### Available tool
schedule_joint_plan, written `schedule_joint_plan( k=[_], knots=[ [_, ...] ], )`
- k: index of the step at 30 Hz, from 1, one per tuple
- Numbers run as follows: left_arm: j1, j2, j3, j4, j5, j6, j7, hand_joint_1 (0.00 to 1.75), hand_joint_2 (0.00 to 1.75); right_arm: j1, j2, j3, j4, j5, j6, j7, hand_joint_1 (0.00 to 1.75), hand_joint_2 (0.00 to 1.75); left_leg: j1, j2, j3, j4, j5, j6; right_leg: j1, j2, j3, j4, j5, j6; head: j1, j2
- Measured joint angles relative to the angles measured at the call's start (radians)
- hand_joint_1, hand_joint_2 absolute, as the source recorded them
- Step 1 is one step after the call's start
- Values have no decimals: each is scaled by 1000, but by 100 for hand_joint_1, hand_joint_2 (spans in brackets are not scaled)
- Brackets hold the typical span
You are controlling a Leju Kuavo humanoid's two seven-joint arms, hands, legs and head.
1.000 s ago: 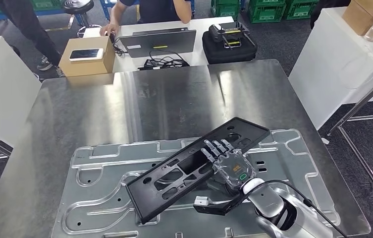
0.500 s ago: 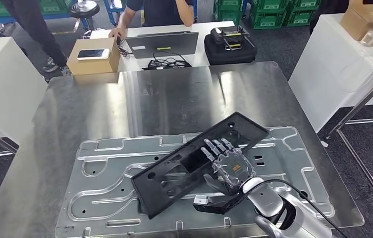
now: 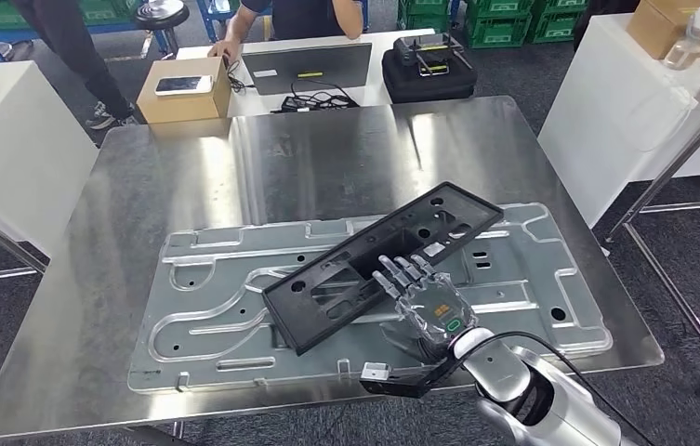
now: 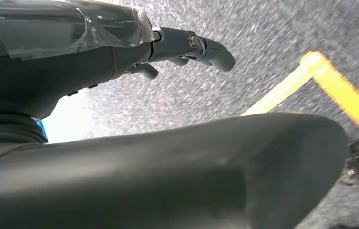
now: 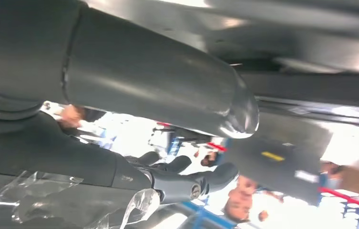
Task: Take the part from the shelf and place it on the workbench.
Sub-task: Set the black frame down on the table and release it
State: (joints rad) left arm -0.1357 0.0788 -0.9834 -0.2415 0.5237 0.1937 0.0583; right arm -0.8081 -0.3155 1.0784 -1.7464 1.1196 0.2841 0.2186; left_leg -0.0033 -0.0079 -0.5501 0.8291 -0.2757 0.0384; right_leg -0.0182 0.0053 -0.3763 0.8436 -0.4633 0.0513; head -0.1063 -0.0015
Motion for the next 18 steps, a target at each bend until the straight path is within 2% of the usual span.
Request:
schedule_joint_plan(
  k=[1, 2, 3, 4, 6, 7, 8, 9, 10, 11, 12, 13, 14, 15, 16, 17, 18],
  knots=[
    [0, 0, 0, 0, 0, 0, 0, 0, 0, -1, 1, 0, 0, 0, -1, 0, 0, 0, 1, 0, -5, -4, 13, -6, 0, -1, -6, -13, 4, -9, 0, 0],
    [1, 0, 0, 0, 0, 0, -1, 0, 0, -2, 2, 0, 0, 0, -1, 0, 0, 0, 3, 0, -14, -2, 11, -12, -1, -3, -17, -14, 14, -17, 0, 0],
    [4, 0, 0, 0, 0, 0, -1, 0, 0, -3, 2, 0, 1, 0, -1, 1, 0, 0, 4, 0, -27, 19, -14, -17, -2, -6, -30, -15, 26, -28, 0, 0],
    [6, -1, 0, 0, 0, -1, -1, 0, 0, -3, 2, 0, 1, 0, -2, 1, 0, 0, 6, 1, -46, 65, -63, -21, -3, -8, -45, -17, 41, -37, -1, 0],
    [9, -1, -1, 0, 0, -1, -2, 0, 0, -3, 3, 0, 2, 0, -2, 3, 0, 0, 8, 1, -93, 221, -186, -28, 0, -9, -81, -16, 70, -47, -1, 0],
    [9, -1, 0, 0, 0, -1, -2, 0, 0, -2, 3, 0, 2, 0, -2, 3, 0, 0, 9, 1, -110, 300, -223, -30, 2, -9, -100, -16, 84, -48, -1, 0],
    [9, -1, 0, 0, 0, -1, -2, 0, 0, -2, 3, 0, 4, 0, -2, 4, 0, 0, 9, 1, -114, 353, -230, -30, 4, -9, -119, -14, 98, -48, -1, 0],
    [8, -1, 0, 0, 0, -2, -2, 0, 0, -2, 3, 0, 5, -1, -2, 4, 0, 0, 8, 1, -101, 370, -212, -29, 6, -9, -137, -13, 111, -47, -1, 0],
    [8, -1, 0, 0, 0, -2, -2, 0, 0, -1, 3, 0, 6, -1, -2, 5, 0, 0, 7, 1, -68, 347, -180, -25, 7, -9, -154, -12, 124, -45, -1, 0],
    [7, -1, -1, 0, 0, -3, -2, 0, 0, -2, 3, 0, 6, -1, -2, 6, 0, 0, 5, 1, -16, 288, -152, -19, 7, -9, -169, -11, 137, -43, 0, 0],
    [4, 0, -1, 0, -1, -3, -3, 0, 0, -2, 3, 0, 6, -1, -2, 6, 0, 0, 1, 1, 52, 202, -142, -11, 8, -10, -180, -10, 148, -40, 0, 0],
    [1, 1, -1, 0, -2, -3, -3, 0, 0, -3, 3, 0, 6, -1, -2, 7, 0, 0, -4, 2, 120, 106, -147, -4, 9, -10, -188, -9, 158, -36, -1, 0],
    [-2, 2, -1, 0, -2, -3, -4, 0, 0, -5, 3, 0, 6, -1, -2, 8, 0, 0, -8, 1, 172, 28, -160, 2, 9, -12, -193, -9, 169, -33, -1, 0],
    [-4, 4, 0, 0, -3, -3, -5, 0, 0, -6, 3, 0, 6, -1, -2, 8, 0, 0, -12, 1, 203, -21, -170, 7, 9, -13, -197, -9, 180, -28, -1, 0],
    [-5, 4, 0, 0, -3, -3, -5, 0, 0, -6, 3, 0, 6, -2, -2, 10, 0, 0, -13, 1, 207, -43, -169, 12, 9, -14, -201, -11, 193, -23, -1, 0],
    [-4, 4, 0, 0, -2, -4, -5, 0, 0, -6, 2, -1, 7, -4, -2, 12, 0, 0, -12, 2, 198, -43, -161, 16, 7, -13, -209, -9, 195, -17, -1, 0],
    [-2, 4, 0, 0, -2, -4, -5, 0, 0, -6, 1, -1, 7, -6, -3, 13, 0, 0, -10, 3, 185, -41, -150, 22, 7, -11, -220, 6, 176, -12, -2, 0]
  ],
)
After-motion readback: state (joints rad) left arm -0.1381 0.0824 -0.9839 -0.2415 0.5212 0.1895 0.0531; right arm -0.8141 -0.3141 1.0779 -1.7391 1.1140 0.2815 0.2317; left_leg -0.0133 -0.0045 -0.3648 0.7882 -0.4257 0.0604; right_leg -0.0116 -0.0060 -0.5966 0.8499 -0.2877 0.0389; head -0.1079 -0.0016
